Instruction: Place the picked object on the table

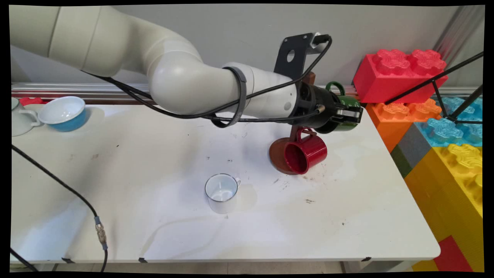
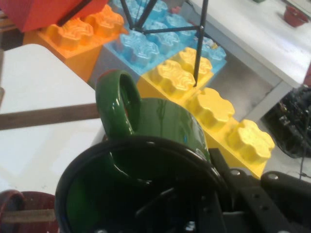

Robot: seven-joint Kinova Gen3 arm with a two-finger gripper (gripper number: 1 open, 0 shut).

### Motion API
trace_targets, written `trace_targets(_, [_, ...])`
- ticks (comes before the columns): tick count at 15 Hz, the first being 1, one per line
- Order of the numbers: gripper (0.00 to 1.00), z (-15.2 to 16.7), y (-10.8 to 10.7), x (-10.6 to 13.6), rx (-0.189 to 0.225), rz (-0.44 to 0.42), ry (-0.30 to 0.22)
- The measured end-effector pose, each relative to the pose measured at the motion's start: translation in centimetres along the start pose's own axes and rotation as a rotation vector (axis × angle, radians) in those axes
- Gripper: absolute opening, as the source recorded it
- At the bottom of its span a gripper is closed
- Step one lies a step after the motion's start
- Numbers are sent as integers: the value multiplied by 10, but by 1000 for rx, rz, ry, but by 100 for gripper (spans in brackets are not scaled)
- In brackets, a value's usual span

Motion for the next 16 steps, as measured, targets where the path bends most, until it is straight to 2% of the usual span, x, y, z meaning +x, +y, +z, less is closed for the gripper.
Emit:
trace_targets(7, [0, -14, 13, -3, -45, 47, -38])
trace_targets(11, [0, -25, 14, 2, -33, 93, -77])
trace_targets(16, [0, -44, 14, 12, -9, 130, -159])
